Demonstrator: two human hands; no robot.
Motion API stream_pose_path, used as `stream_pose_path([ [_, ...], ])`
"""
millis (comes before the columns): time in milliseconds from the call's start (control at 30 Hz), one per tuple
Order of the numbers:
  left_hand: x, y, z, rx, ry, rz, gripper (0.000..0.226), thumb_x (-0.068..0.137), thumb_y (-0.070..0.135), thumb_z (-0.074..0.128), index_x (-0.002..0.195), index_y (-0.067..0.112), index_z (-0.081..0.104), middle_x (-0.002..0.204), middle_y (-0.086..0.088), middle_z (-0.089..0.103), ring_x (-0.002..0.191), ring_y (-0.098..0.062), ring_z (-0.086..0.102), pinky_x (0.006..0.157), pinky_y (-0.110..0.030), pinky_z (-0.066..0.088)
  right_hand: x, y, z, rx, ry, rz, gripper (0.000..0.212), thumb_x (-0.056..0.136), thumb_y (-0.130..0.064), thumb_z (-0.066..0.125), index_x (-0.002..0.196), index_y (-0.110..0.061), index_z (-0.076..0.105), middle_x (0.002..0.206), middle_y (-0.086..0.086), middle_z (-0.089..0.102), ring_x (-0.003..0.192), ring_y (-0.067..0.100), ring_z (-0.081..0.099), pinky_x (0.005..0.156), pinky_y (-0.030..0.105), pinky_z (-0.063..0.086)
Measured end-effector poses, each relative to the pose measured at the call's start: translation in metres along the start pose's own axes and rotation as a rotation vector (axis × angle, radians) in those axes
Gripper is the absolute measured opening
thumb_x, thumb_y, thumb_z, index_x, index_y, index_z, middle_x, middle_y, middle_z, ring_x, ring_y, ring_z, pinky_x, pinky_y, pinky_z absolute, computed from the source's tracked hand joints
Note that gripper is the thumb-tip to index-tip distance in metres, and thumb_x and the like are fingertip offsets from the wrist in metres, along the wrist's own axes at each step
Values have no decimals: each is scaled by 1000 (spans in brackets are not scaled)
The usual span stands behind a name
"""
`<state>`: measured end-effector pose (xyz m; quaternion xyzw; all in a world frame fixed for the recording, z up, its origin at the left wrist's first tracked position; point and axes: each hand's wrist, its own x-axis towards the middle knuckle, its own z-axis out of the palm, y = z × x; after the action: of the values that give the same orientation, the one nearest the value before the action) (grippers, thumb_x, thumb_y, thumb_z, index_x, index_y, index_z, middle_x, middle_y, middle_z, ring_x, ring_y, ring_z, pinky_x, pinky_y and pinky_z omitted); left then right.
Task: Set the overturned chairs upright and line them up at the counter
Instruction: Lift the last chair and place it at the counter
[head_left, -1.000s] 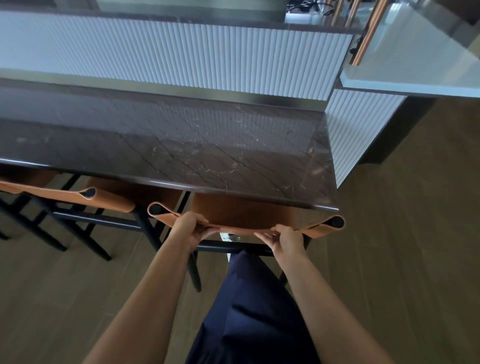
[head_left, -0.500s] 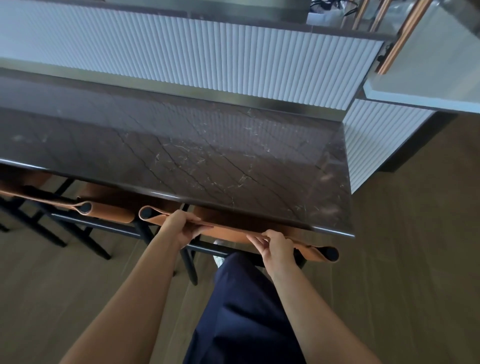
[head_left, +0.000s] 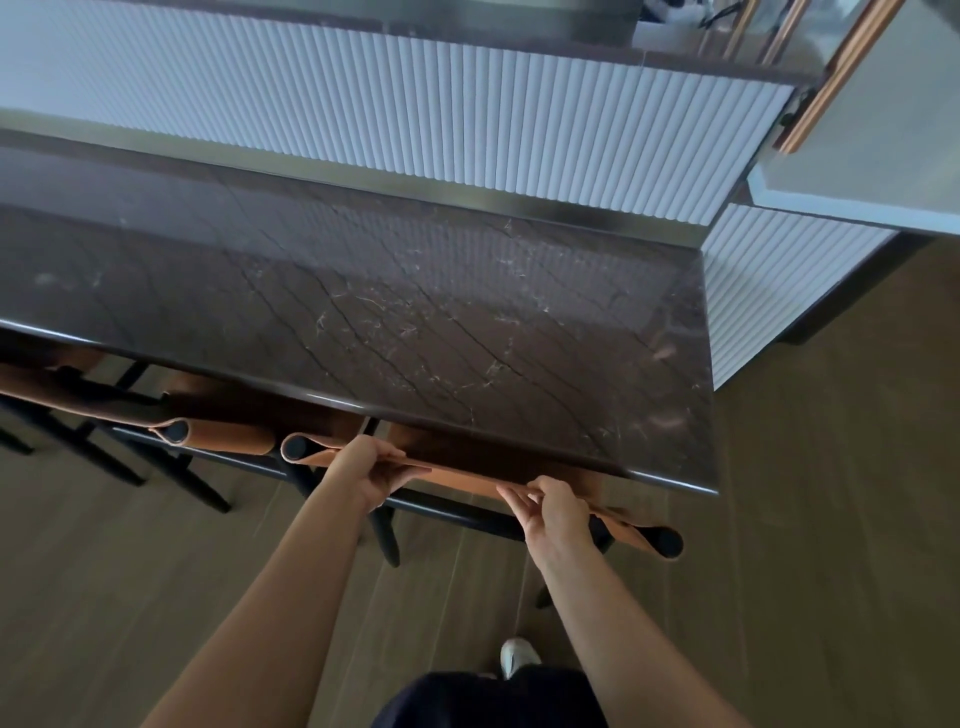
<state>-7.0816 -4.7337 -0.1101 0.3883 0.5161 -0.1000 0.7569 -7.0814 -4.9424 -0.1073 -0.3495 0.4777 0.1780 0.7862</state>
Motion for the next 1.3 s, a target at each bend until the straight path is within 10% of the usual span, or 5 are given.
stream_pose_path([
  [233, 6, -10, -12, -29, -1, -42, 31, 86, -18, 34, 113, -4, 43, 106, -30, 56, 95, -48, 61, 57, -50, 56, 8, 14, -13, -2, -7, 57, 36, 92, 10, 50, 126, -2, 48, 104, 26, 62, 84, 31, 68, 60, 42, 58],
  [367, 10, -15, -23, -56, -17, -49, 26, 89, -18, 35, 107, -3, 45, 103, -28, 56, 98, -46, 61, 86, -55, 50, 8, 28, -14, 28, 35, 13, 43, 92, 11, 50, 131, -4, 44, 98, 24, 59, 84, 33, 67, 60, 44, 57],
  [733, 6, -6, -39, -112, -127, -70, 28, 93, -8, 40, 120, -2, 45, 113, -28, 54, 104, -46, 56, 81, -57, 51, 2, 45, -5, -13, 115, -114, 12, 92, 3, 57, 103, -1, 54, 104, 23, 52, 85, 42, 63, 63, 46, 57],
  [967, -5, -17, -55, 15, -148, -51, 20, 91, -15, 30, 87, 0, 42, 89, -19, 50, 77, -38, 54, 84, -58, 46, 1, 56, -17, 22, 110, -161, 26, 86, 18, 39, 99, -2, 48, 99, 22, 52, 82, 41, 58, 58, 50, 54],
  [1300, 3, -14, -85, -3, -220, -21, 30, 93, -15, 32, 119, -2, 40, 116, -27, 48, 85, -39, 55, 88, -59, 45, -4, 76, -17, 30, 40, -174, 28, 87, 21, 39, 97, -3, 48, 102, 25, 54, 89, 46, 59, 71, 60, 53],
])
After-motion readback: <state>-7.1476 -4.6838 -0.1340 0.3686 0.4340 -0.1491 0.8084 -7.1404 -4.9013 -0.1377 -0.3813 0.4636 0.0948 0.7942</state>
